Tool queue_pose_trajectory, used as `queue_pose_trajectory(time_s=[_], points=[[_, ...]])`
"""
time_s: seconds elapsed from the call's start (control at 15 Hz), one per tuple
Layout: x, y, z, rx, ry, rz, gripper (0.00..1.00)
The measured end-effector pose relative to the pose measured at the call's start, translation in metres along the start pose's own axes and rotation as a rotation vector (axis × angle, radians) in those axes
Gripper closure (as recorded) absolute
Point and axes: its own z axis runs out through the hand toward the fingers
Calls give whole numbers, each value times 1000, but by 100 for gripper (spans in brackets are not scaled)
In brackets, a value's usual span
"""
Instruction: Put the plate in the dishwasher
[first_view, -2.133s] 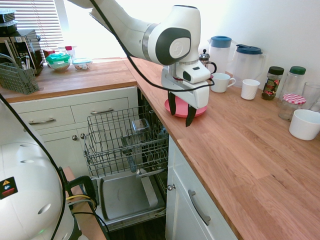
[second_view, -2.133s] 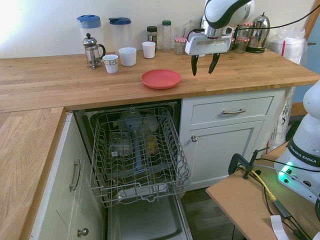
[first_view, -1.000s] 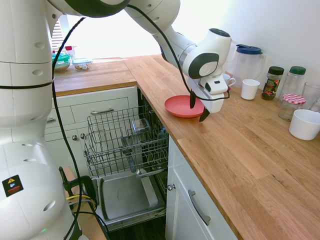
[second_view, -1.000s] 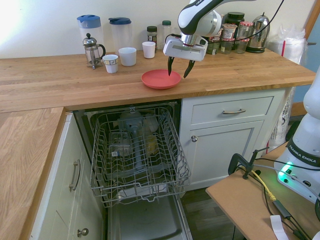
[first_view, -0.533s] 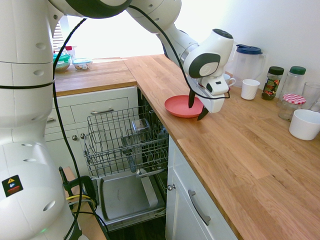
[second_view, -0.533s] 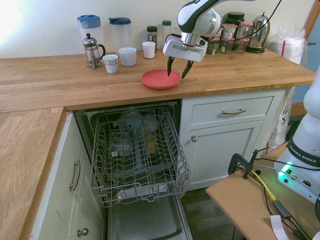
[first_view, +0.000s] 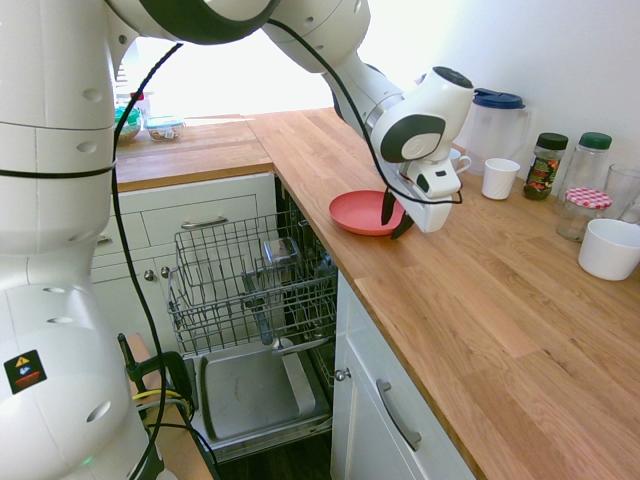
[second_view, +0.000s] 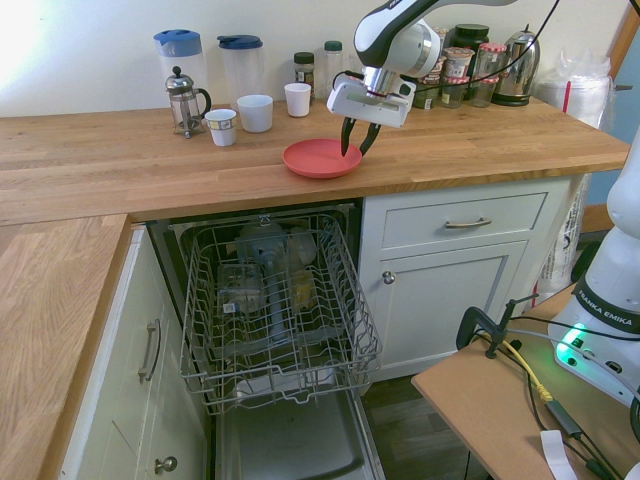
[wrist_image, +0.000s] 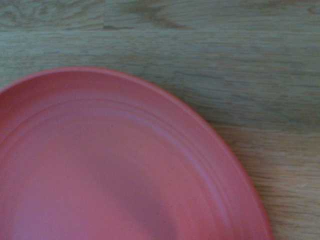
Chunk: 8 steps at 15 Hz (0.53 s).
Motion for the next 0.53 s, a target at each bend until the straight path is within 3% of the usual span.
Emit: queue_pose_trajectory(time_s=[0.53], points=[[7,2,1,35,-38,-14,100]])
